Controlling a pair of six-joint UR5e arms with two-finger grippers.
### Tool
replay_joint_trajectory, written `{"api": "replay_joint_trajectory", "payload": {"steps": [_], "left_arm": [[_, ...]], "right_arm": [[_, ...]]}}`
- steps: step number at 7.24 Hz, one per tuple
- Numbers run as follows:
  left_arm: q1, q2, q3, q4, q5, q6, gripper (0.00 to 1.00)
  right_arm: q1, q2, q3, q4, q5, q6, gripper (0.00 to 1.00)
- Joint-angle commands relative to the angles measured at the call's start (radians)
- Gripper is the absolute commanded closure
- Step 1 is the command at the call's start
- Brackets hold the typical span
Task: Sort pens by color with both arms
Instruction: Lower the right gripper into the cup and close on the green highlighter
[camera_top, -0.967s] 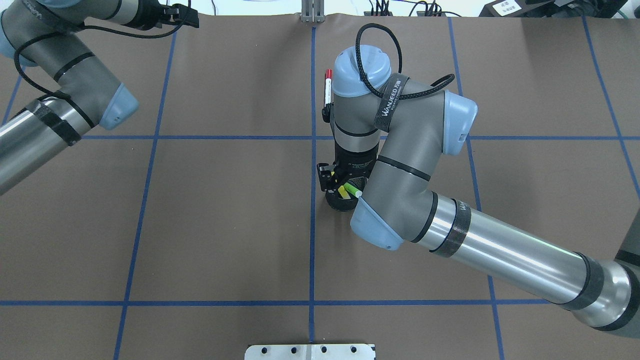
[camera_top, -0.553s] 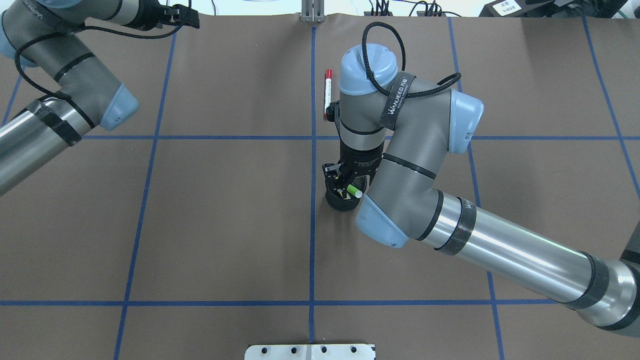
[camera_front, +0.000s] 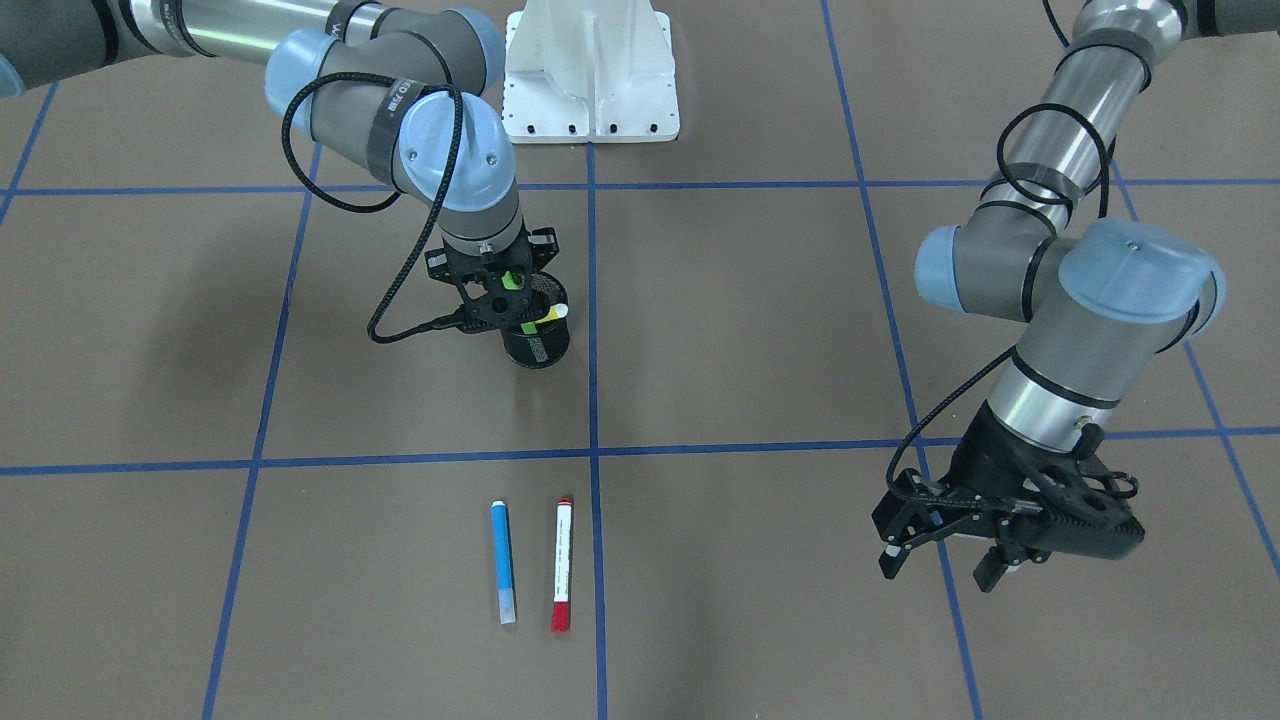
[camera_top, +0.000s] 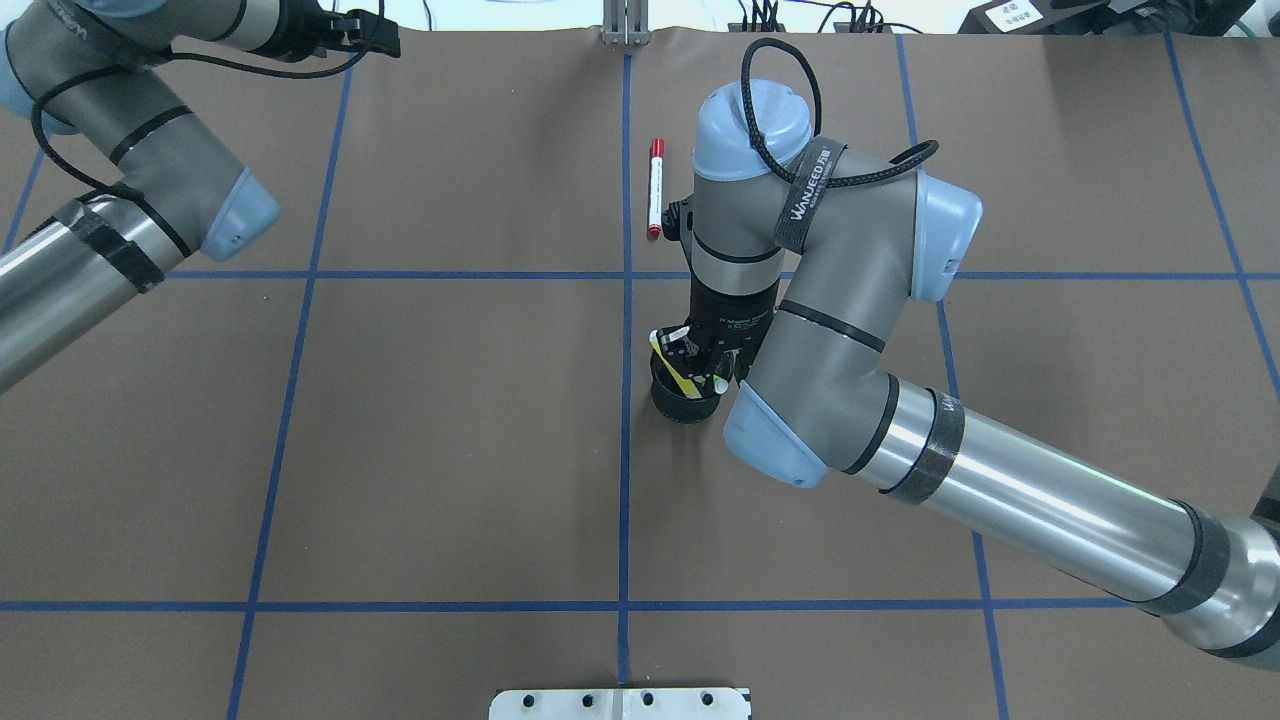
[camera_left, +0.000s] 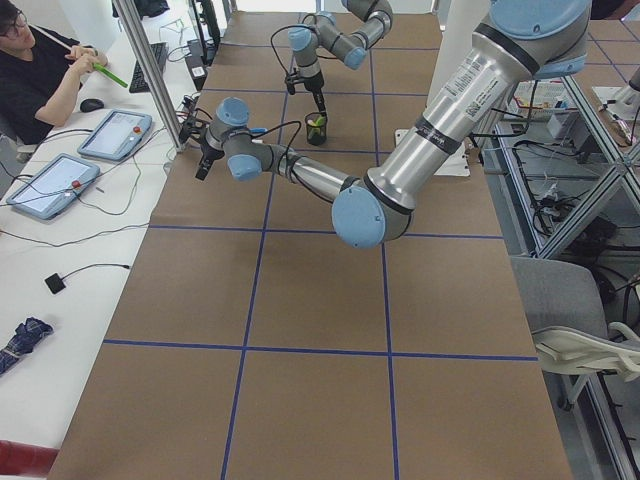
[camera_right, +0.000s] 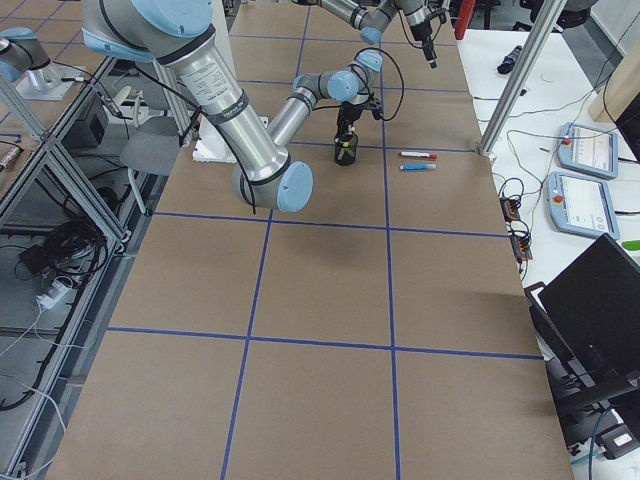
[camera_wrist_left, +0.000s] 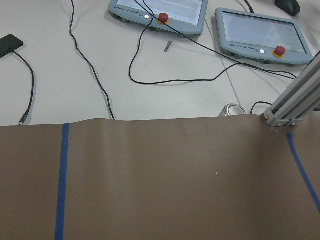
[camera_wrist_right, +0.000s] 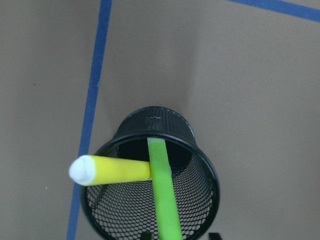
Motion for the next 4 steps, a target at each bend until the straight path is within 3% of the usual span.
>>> {"api": "replay_joint_trajectory", "payload": {"steps": [1, 4], "left_arm": [[0.001, 0.000, 0.000, 0.001, 0.000, 0.000, 0.00], [-0.001, 0.000, 0.000, 0.001, 0.000, 0.000, 0.00]], "right_arm": [[-0.003, 0.001, 0.002, 0.000, 0.001, 0.000, 0.57], [-0.010, 0.007, 0.003, 0.003, -0.001, 0.006, 0.64]]}}
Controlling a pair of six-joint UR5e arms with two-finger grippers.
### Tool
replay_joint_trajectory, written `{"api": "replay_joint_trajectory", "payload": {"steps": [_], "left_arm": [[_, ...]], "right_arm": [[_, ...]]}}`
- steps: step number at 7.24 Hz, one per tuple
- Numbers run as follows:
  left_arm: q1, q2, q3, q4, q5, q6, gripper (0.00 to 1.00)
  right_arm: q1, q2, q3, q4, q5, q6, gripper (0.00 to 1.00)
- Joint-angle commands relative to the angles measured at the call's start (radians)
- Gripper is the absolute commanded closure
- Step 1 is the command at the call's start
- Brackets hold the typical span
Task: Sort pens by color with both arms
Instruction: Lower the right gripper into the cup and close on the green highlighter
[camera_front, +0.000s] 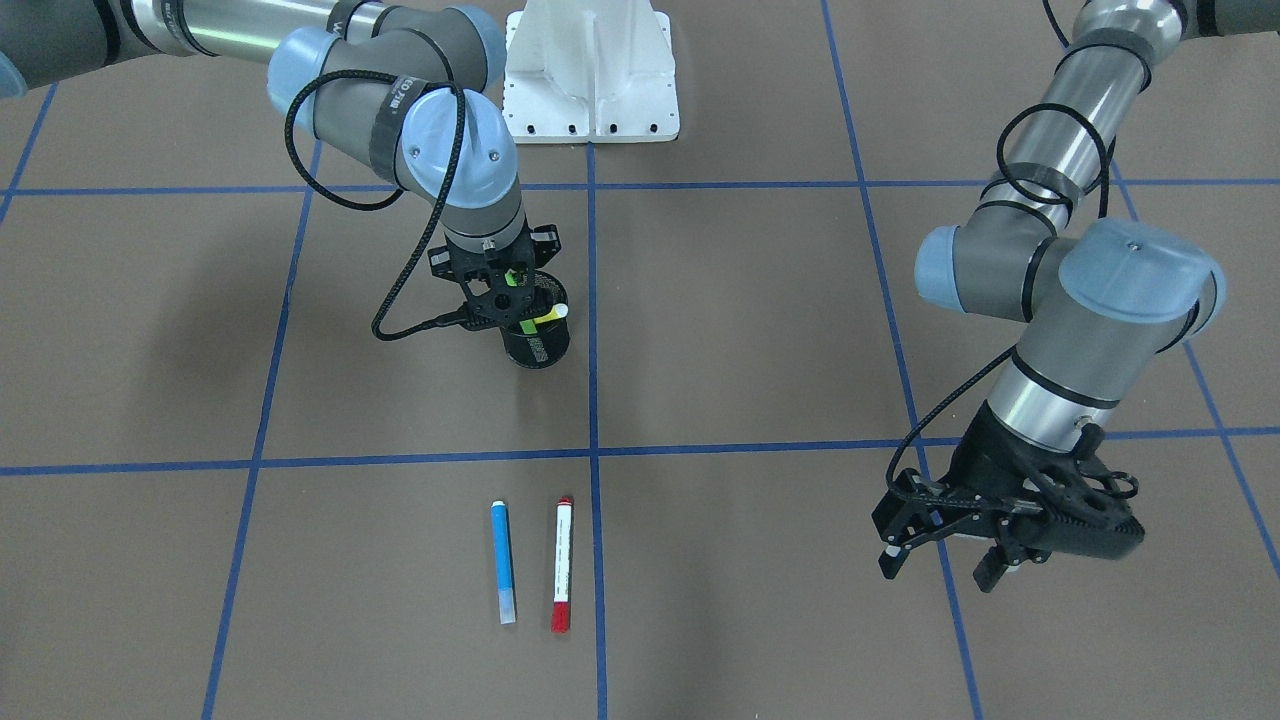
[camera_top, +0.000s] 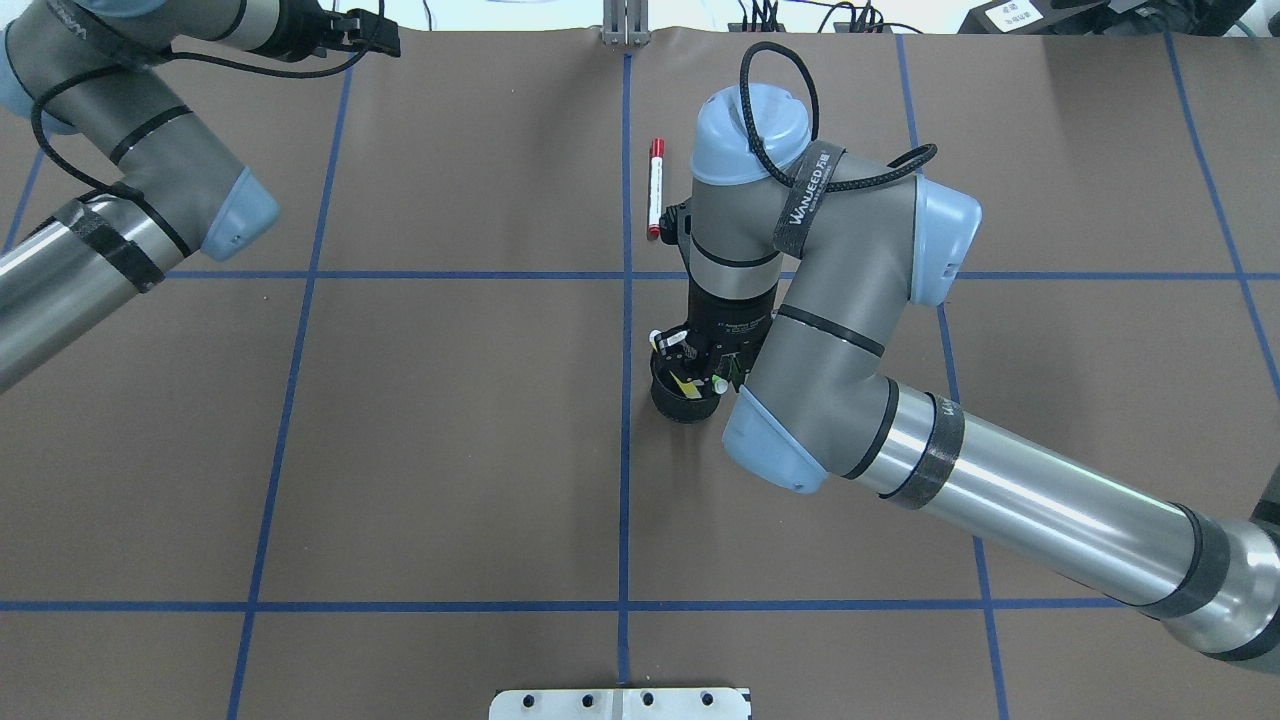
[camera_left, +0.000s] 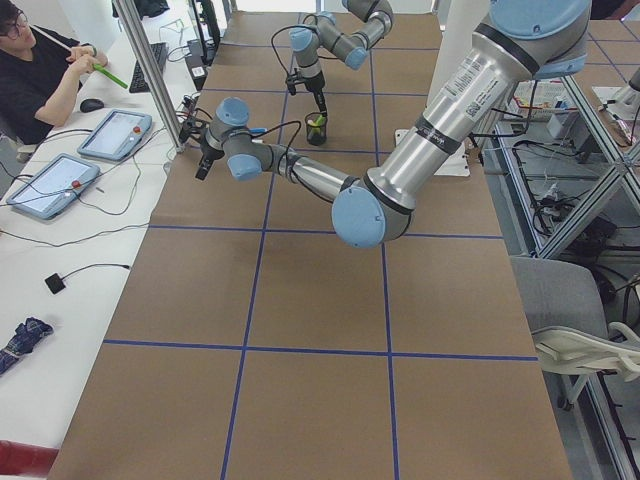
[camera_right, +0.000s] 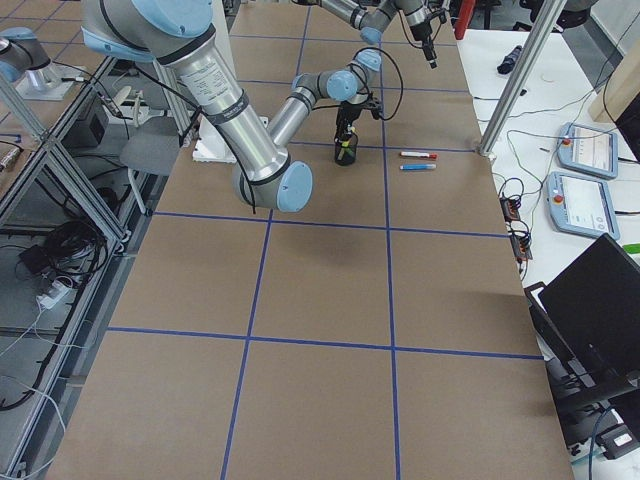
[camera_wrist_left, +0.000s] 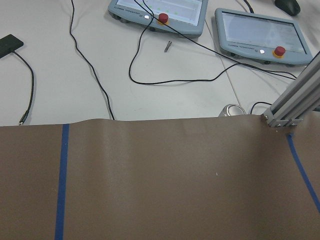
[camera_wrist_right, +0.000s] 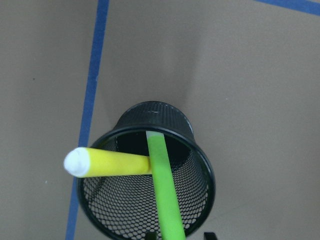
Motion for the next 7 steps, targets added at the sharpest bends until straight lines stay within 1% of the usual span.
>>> {"api": "replay_joint_trajectory", "payload": {"steps": [1, 3, 7], "left_arm": [[-0.001, -0.001, 0.001, -0.001, 0.000, 0.000, 0.00], [-0.001, 0.000, 0.000, 0.000, 0.000, 0.000, 0.00], [-0.001, -0.002, 0.001, 0.000, 0.000, 0.000, 0.00]], "right_arm": [[-0.010, 0.001, 0.000, 0.001, -0.006, 0.009, 0.73], [-0.015, 0.000, 0.006, 0.002, -0.010, 0.013, 1.00], [-0.006, -0.028, 0.107, -0.005, -0.009, 0.016, 1.00]]}}
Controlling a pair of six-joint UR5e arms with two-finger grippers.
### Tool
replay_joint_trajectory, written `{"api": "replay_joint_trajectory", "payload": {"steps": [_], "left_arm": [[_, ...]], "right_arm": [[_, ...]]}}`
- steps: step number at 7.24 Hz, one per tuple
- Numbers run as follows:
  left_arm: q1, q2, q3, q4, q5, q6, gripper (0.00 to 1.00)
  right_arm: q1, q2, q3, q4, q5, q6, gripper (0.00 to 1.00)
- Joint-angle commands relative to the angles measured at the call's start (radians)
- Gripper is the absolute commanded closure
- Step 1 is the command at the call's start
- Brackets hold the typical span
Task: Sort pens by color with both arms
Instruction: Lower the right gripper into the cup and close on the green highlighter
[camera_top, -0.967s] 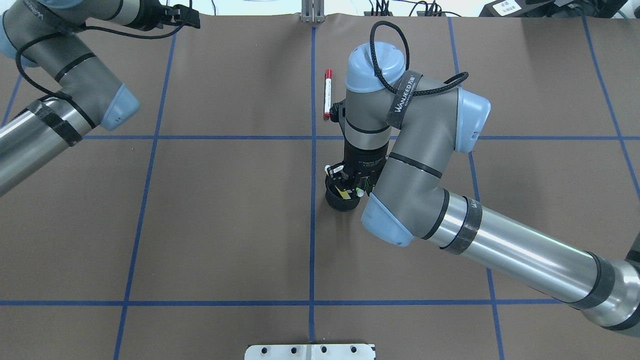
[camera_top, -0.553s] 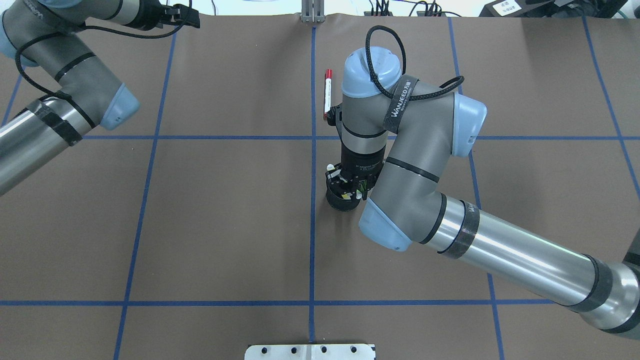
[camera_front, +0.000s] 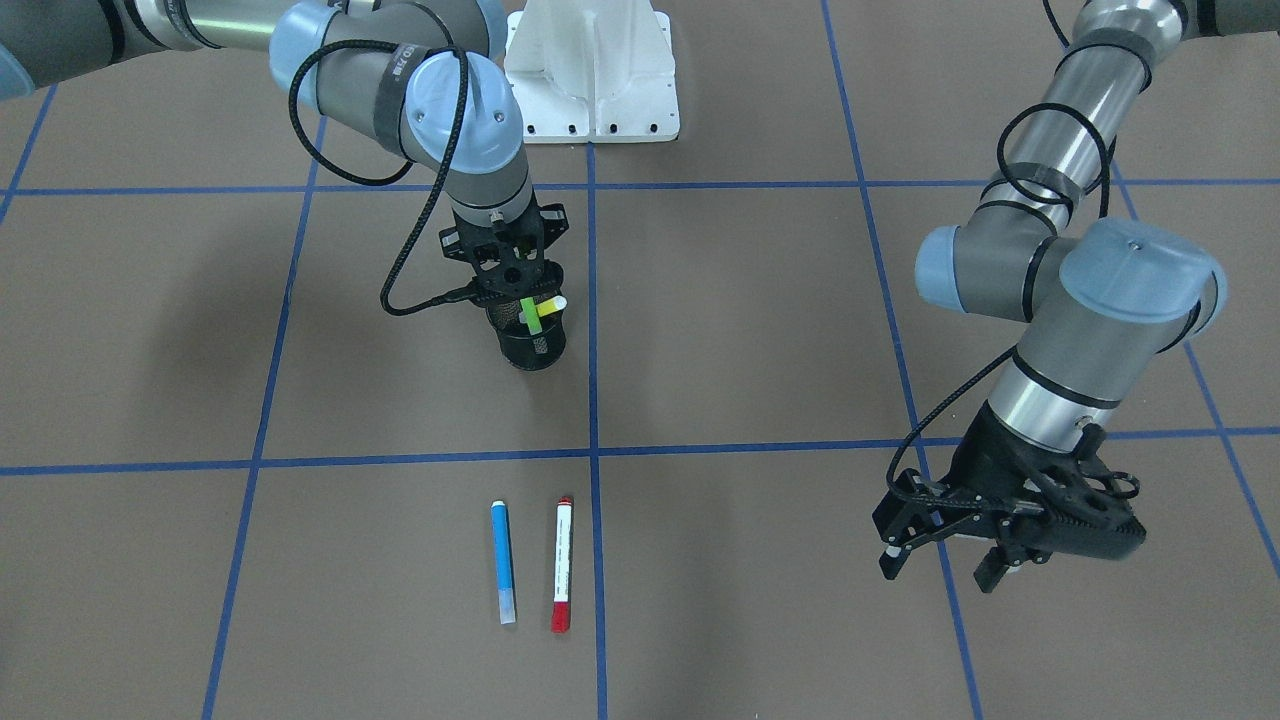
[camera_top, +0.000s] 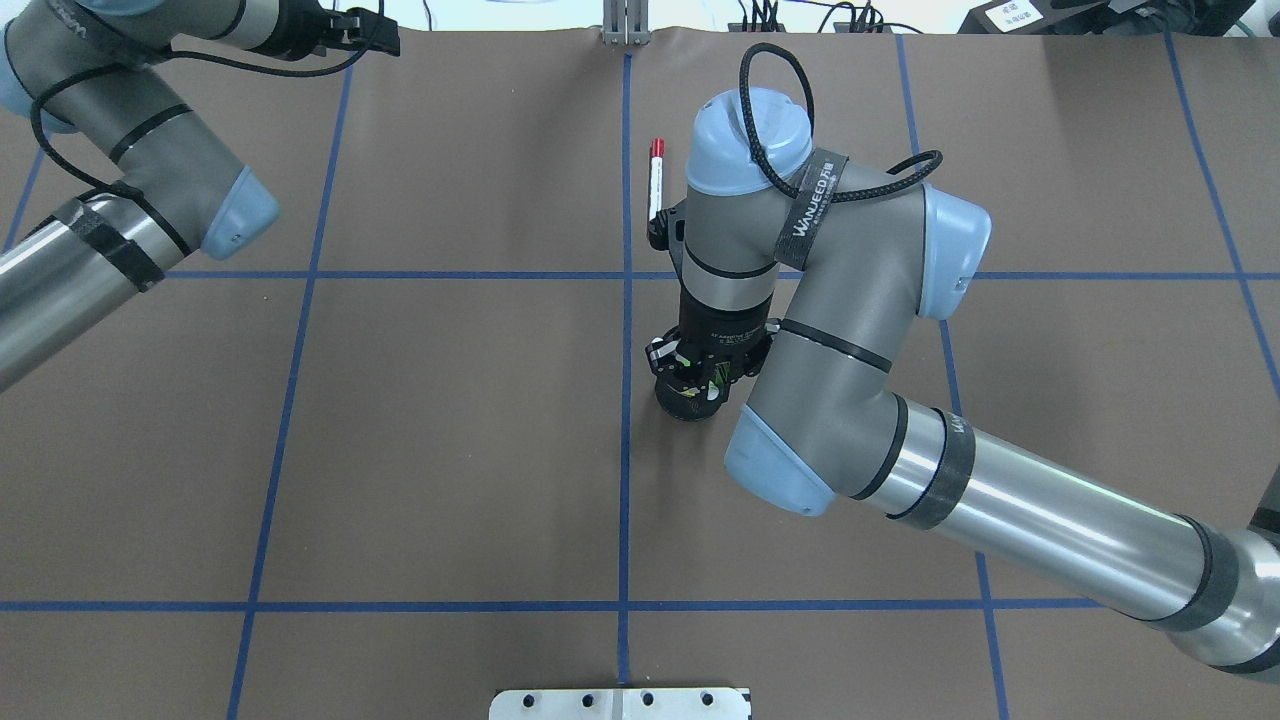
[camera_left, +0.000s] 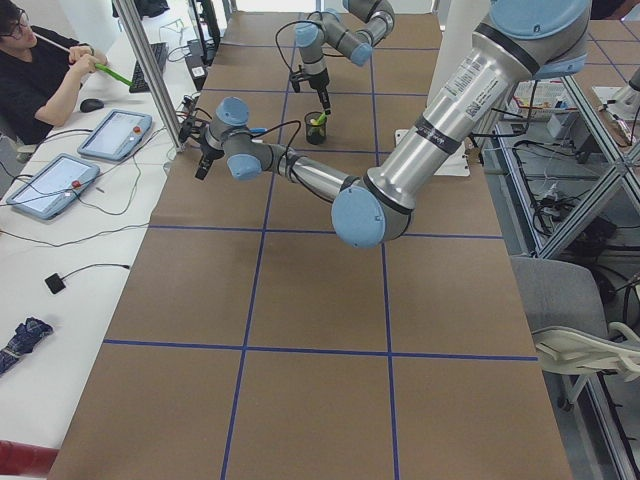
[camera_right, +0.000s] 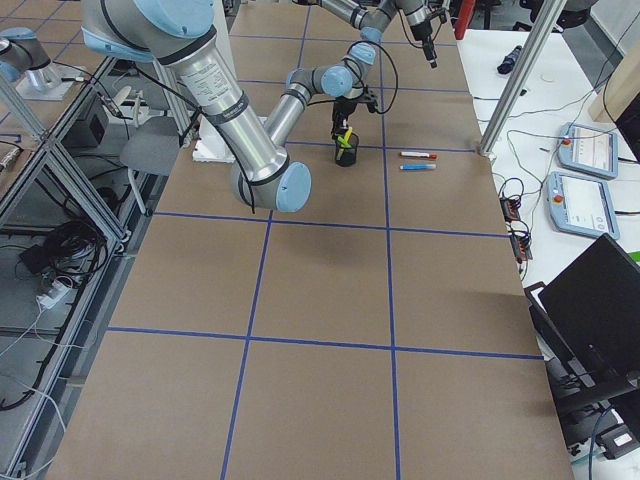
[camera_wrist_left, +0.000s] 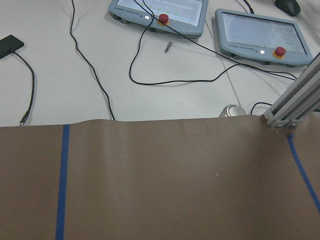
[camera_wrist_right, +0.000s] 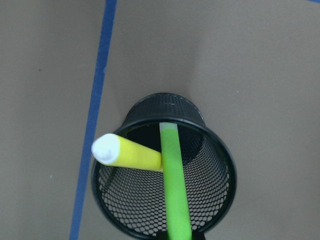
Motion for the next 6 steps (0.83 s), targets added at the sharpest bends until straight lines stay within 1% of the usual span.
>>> {"api": "replay_joint_trajectory", "payload": {"steps": [1, 2, 3, 5, 6], "left_arm": [[0.000, 0.000, -0.001, 0.000, 0.000, -0.002, 0.00], [0.000, -0.002, -0.001, 0.000, 0.000, -0.002, 0.00], [0.000, 0.000, 0.001, 0.000, 0.000, -0.002, 0.00], [0.000, 0.000, 0.002, 0.000, 0.000, -0.002, 0.00], [0.000, 0.000, 0.005, 0.000, 0.000, 0.000, 0.00]], "right_arm": [[0.014, -0.042, 0.102, -0.005, -0.002, 0.001, 1.00], [0.029, -0.043, 0.149, -0.046, 0.000, 0.001, 1.00], [0.046, -0.038, 0.177, -0.052, 0.003, 0.001, 1.00], [0.060, -0.030, 0.187, -0.046, -0.029, 0.002, 1.00], [0.084, -0.008, 0.185, -0.041, -0.061, 0.004, 1.00]]}}
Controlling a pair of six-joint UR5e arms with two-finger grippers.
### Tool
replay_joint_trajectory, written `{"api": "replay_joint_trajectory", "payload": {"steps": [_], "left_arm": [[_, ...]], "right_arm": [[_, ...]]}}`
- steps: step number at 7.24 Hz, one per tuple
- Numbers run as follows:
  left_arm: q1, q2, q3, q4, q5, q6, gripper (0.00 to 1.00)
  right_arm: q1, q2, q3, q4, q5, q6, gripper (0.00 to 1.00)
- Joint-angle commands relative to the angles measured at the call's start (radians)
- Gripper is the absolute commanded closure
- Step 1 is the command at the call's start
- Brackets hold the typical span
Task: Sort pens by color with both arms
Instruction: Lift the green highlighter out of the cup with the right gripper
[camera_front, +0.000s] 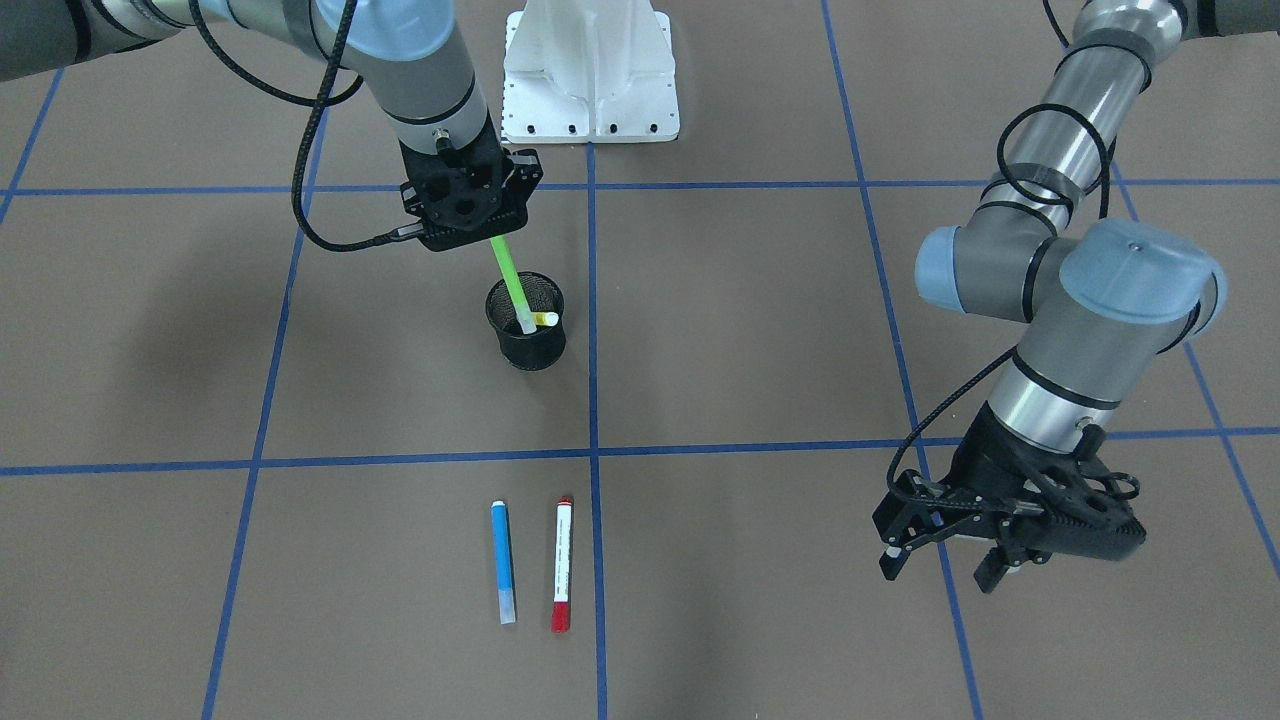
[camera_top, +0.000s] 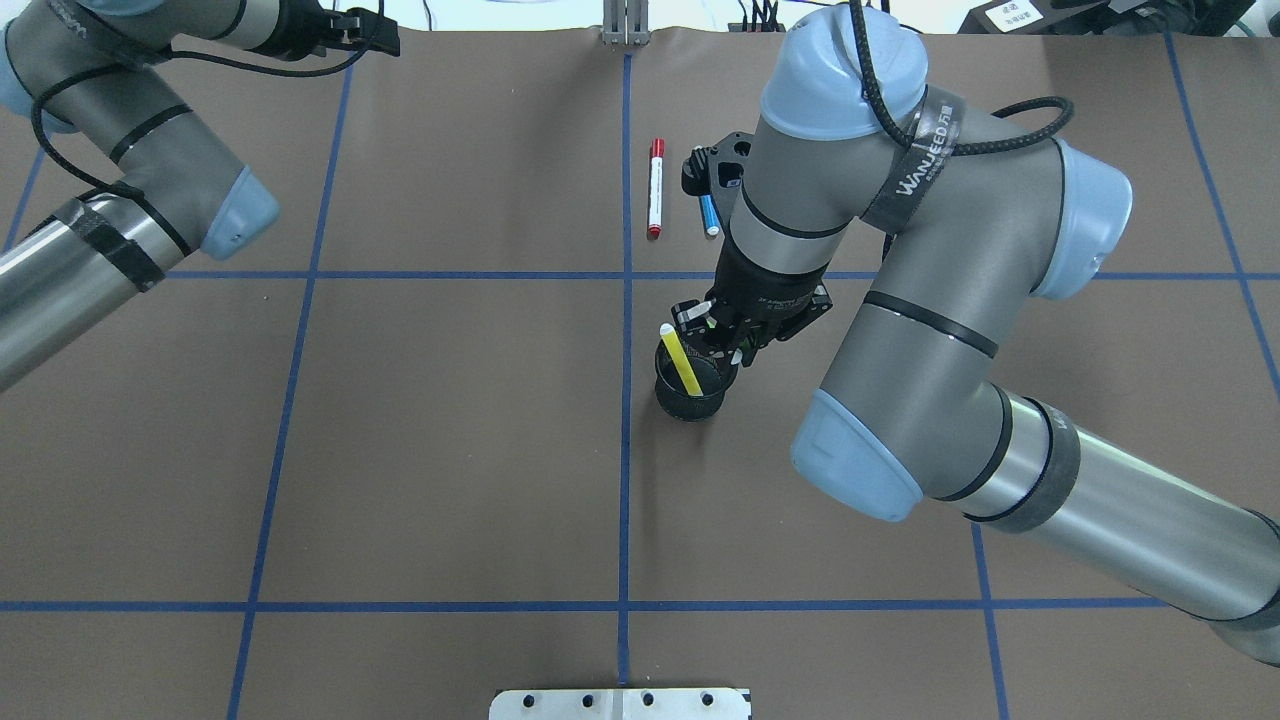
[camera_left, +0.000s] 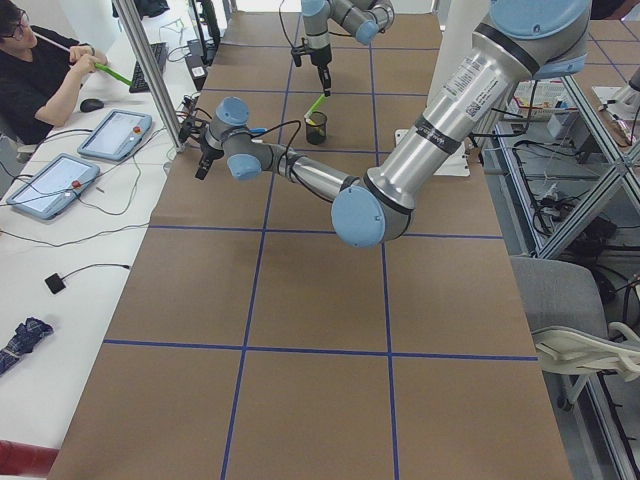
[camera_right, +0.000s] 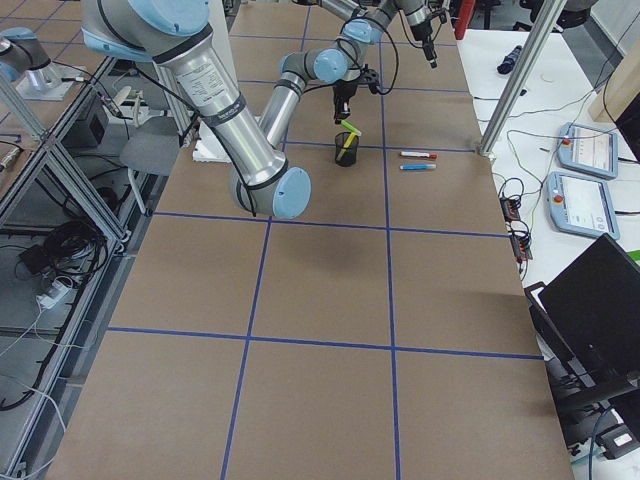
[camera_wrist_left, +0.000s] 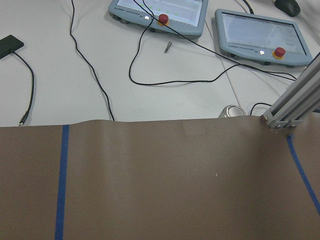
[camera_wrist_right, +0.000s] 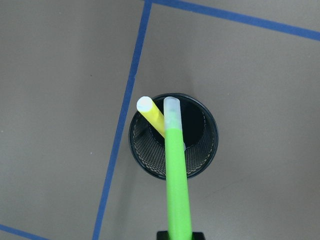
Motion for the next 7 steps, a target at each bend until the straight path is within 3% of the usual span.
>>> {"api": "replay_joint_trajectory", "payload": {"steps": [1, 3, 5, 7], "left_arm": [[0.000, 0.000, 0.004, 0.000, 0.000, 0.000, 0.00], [0.002, 0.000, 0.015, 0.000, 0.000, 0.001, 0.00], [0.002, 0.000, 0.017, 0.000, 0.000, 0.001, 0.00], [0.002, 0.002, 0.018, 0.000, 0.000, 0.001, 0.00]], "right_arm": [[0.045, 0.033, -0.014, 0.055, -0.064, 0.005, 1.00], [0.058, 0.071, -0.207, 0.330, -0.168, 0.136, 1.00], [0.058, 0.244, -0.502, 0.439, -0.291, 0.212, 1.00], [0.056, 0.303, -0.673, 0.569, -0.432, 0.233, 1.00]]}}
